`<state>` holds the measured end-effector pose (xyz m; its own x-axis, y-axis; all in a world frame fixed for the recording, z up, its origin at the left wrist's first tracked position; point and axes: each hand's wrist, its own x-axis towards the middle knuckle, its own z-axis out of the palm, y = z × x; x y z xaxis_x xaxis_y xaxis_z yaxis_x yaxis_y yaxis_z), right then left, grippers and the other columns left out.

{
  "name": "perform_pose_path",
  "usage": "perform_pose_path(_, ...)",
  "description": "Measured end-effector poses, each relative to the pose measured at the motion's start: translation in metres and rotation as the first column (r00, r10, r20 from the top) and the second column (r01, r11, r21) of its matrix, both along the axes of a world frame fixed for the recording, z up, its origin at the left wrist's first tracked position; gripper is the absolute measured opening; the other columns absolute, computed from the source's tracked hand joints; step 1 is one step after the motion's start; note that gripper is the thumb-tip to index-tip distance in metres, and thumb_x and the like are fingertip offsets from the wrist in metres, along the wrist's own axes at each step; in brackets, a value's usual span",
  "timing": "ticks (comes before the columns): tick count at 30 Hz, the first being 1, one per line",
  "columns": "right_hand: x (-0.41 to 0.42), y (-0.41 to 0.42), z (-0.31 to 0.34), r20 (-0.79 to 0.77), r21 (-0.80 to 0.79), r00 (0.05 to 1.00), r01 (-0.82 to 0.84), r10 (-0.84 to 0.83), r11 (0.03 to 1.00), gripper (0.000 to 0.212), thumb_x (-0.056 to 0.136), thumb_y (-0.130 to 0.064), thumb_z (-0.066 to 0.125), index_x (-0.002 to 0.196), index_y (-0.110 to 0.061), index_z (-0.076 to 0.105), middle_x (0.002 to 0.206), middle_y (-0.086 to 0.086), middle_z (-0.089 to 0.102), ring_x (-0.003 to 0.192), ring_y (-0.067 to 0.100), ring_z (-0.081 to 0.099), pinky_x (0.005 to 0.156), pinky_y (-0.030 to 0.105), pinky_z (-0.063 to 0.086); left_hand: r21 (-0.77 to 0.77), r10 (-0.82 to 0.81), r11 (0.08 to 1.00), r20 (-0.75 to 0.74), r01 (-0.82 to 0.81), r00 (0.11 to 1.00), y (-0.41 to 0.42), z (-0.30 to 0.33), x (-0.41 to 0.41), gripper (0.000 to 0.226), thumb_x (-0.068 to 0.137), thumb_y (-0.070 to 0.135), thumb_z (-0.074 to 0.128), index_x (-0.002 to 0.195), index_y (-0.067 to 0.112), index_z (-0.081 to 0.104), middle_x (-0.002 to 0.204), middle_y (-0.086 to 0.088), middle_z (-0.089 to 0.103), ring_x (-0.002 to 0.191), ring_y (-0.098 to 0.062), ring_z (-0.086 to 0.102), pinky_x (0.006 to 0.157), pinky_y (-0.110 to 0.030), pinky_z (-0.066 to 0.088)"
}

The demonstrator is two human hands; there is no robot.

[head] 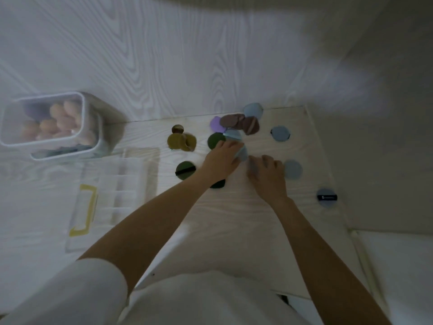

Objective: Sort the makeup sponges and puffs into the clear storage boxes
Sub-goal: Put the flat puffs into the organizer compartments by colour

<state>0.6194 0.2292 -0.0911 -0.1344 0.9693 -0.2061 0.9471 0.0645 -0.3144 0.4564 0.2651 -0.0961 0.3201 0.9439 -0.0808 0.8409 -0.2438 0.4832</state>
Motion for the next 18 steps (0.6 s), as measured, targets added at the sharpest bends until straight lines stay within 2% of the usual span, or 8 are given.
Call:
perform_pose_path(2, -0.005, 0.001, -0.001, -0.048, 0.006, 0.999, 0.013, -0.013, 1.0, 0.032, 0.09, -0.021, 0.055, 0.122, -0.015, 0.056, 0.127, 0.019, 0.045, 0.109, 0.035, 0.041, 0.082, 0.04, 0.041, 0.044, 0.006, 0.999, -0.014, -0.005, 1.0, 0.004, -0.006, 0.007, 0.036, 0.087, 0.014, 0.056, 0.121, 0.005, 0.058, 0.123, -0.022, 0.054, 0.106, -0.042, 0.048, 0.087, -0.048, 0.044)
perform_pose_path(4, -0.007, -0.002, 0.0, -0.092, -0.01, 0.995, 0.037, -0.037, 0.999, 0.026, 0.089, -0.016, 0.056, 0.115, -0.013, 0.059, 0.118, 0.017, 0.047, 0.103, 0.033, 0.042, 0.074, 0.037, 0.042, 0.025, 0.051, 0.998, -0.021, -0.051, 0.998, 0.006, -0.007, 0.009, 0.03, 0.089, 0.015, 0.053, 0.117, 0.008, 0.061, 0.121, -0.018, 0.053, 0.107, -0.038, 0.047, 0.085, -0.044, 0.044)
perform_pose_path(6, -0.006, -0.006, 0.0, -0.196, -0.007, 0.978, 0.077, -0.077, 0.997, 0.028, 0.085, -0.009, 0.06, 0.113, -0.01, 0.058, 0.112, 0.017, 0.047, 0.098, 0.032, 0.047, 0.069, 0.031, 0.039, -0.017, 0.062, 0.998, -0.046, -0.063, 0.997, 0.006, -0.005, 0.009, 0.025, 0.089, 0.015, 0.052, 0.112, 0.01, 0.062, 0.115, -0.016, 0.053, 0.104, -0.034, 0.048, 0.08, -0.04, 0.043)
perform_pose_path(8, -0.003, -0.013, 0.002, -0.328, 0.013, 0.936, 0.141, -0.129, 0.99, 0.033, 0.081, -0.002, 0.061, 0.113, -0.008, 0.055, 0.106, 0.016, 0.051, 0.09, 0.029, 0.053, 0.066, 0.026, 0.036, -0.044, 0.075, 0.996, -0.021, -0.076, 0.997, 0.002, -0.004, 0.008, 0.018, 0.087, 0.01, 0.054, 0.103, 0.008, 0.062, 0.108, -0.016, 0.051, 0.092, -0.032, 0.052, 0.073, -0.036, 0.043)
perform_pose_path(11, -0.003, -0.024, 0.003, -0.407, 0.022, 0.892, 0.224, -0.196, 0.974, 0.04, 0.083, -0.001, 0.058, 0.12, -0.012, 0.049, 0.102, 0.01, 0.057, 0.083, 0.017, 0.053, 0.066, 0.024, 0.036, -0.096, 0.202, 0.977, 0.149, -0.189, 0.968, -0.007, -0.001, 0.007, 0.021, 0.081, 0.003, 0.059, 0.101, 0.007, 0.054, 0.102, -0.014, 0.051, 0.077, -0.029, 0.055, 0.065, -0.033, 0.043)
perform_pose_path(14, -0.003, -0.038, 0.008, -0.436, 0.04, 0.86, 0.313, -0.265, 0.949, 0.041, 0.086, -0.003, 0.057, 0.124, -0.012, 0.046, 0.1, 0.006, 0.061, 0.078, 0.014, 0.054, 0.065, 0.025, 0.038, -0.179, 0.317, 0.945, 0.299, -0.274, 0.9, -0.021, 0.014, 0.0, 0.036, 0.078, 0.009, 0.068, 0.108, 0.008, 0.048, 0.098, -0.006, 0.056, 0.074, -0.018, 0.054, 0.066, -0.028, 0.041)
perform_pose_path(16, -0.002, -0.048, 0.012, -0.437, 0.086, 0.87, 0.295, -0.23, 0.952, 0.031, 0.086, -0.006, 0.058, 0.116, -0.012, 0.053, 0.099, 0.004, 0.064, 0.08, 0.018, 0.058, 0.066, 0.027, 0.042, -0.208, 0.362, 0.93, 0.366, -0.304, 0.857, -0.035, 0.027, -0.013, 0.038, 0.078, 0.01, 0.071, 0.11, 0.008, 0.051, 0.092, -0.003, 0.062, 0.076, -0.015, 0.057, 0.07, -0.028, 0.047)
perform_pose_path(18, -0.01, -0.061, 0.017, -0.432, 0.144, 0.893, 0.211, -0.13, 0.967, 0.018, 0.086, -0.007, 0.059, 0.103, -0.01, 0.06, 0.095, 0.005, 0.066, 0.081, 0.021, 0.06, 0.068, 0.027, 0.044, -0.19, 0.386, 0.923, 0.465, -0.336, 0.797, -0.065, 0.041, -0.034, 0.024, 0.079, 0.007, 0.07, 0.101, 0.011, 0.06, 0.09, -0.002, 0.067, 0.079, -0.012, 0.061, 0.074, -0.027, 0.051)
